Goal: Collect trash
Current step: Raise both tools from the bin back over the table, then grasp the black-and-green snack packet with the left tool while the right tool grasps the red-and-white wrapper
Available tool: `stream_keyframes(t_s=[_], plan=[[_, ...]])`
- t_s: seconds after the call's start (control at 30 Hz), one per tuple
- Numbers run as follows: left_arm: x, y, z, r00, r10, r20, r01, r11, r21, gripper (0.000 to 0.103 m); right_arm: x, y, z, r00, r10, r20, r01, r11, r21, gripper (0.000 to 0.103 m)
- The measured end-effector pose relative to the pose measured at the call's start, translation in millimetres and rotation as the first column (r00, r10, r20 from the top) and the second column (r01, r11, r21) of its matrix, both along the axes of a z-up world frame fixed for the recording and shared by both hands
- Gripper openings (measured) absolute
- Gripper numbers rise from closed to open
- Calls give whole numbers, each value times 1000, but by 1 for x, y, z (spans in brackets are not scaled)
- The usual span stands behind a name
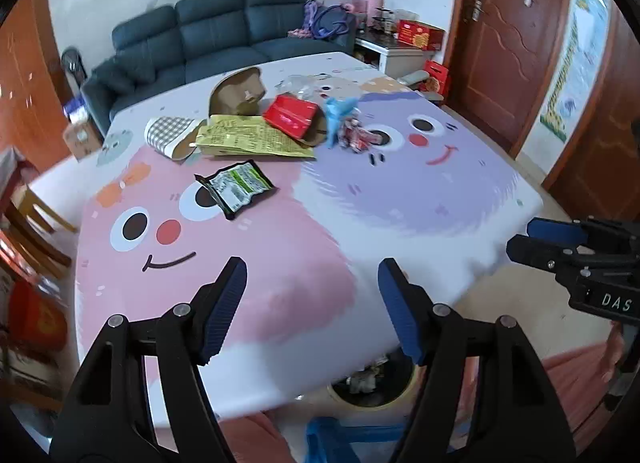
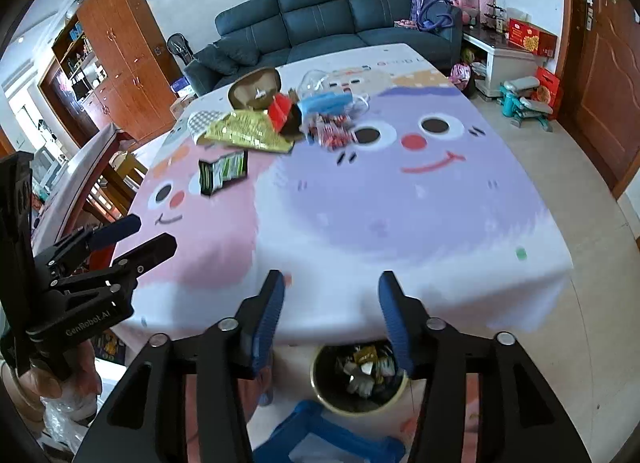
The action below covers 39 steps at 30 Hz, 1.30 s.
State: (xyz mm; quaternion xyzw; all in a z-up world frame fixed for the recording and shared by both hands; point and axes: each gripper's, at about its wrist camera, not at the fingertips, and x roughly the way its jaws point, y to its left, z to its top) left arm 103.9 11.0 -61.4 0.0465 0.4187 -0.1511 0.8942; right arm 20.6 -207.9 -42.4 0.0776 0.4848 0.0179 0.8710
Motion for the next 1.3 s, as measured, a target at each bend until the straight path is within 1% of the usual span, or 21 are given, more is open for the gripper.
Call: stream_keyframes(t_s=[0.07, 0.13, 0.2, 0.3, 0.33, 0.43, 0.57, 0.7, 0.83, 0.97, 1.0, 1.03, 1.1, 1.2, 1.3], plan=[[16, 10, 0, 1000, 23, -9, -23, 999, -26, 65, 21, 2, 0, 1000, 11, 19, -11, 1000, 7, 56], [36, 17, -2, 999, 32, -18, -33, 999, -31, 65, 41, 3, -4, 999, 15, 28, -15, 1000, -18, 57], [55, 21, -10, 999, 27, -35, -28, 999, -25, 65, 63, 6, -8, 999, 28, 36, -26, 999, -37, 57], [84, 27, -28, 997, 38, -71, -37, 999, 6, 65, 90, 8, -18, 998, 37, 43, -35, 998, -48, 57], [96, 31, -36, 994, 46, -99, -45, 999, 4, 65, 99, 8, -22, 998, 36, 45, -33, 998, -50, 57], [121, 45, -55, 982, 75, -173, -81, 996, -26, 65, 124, 8, -33, 998, 34, 48, -32, 998, -58, 57], [154, 67, -73, 955, 130, -267, -160, 983, -95, 65, 154, 9, -49, 998, 54, 45, -50, 995, -91, 58], [171, 74, -80, 936, 150, -318, -203, 969, -139, 65, 189, 10, -68, 997, 67, 35, -62, 991, -122, 58], [185, 69, -82, 927, 163, -338, -222, 964, -145, 65, 217, 13, -84, 997, 77, 29, -71, 985, -156, 58], [199, 56, -85, 913, 198, -356, -257, 958, -127, 65, 238, 19, -95, 995, 98, 17, -94, 982, -166, 58], [202, 54, -87, 908, 212, -361, -268, 957, -113, 65, 242, 20, -98, 994, 105, 13, -102, 980, -169, 58], [206, 51, -90, 898, 239, -370, -287, 955, -79, 65, 246, 22, -101, 994, 112, 10, -108, 978, -176, 58], [210, 47, -92, 887, 266, -377, -308, 950, -56, 65, 250, 26, -105, 992, 123, 6, -119, 975, -190, 58], [216, 39, -95, 879, 290, -380, -323, 946, -25, 65, 260, 27, -113, 992, 123, -8, -122, 974, -190, 58], [221, 27, -99, 871, 311, -381, -324, 945, 29, 65, 267, 25, -122, 993, 115, -21, -117, 978, -175, 58]])
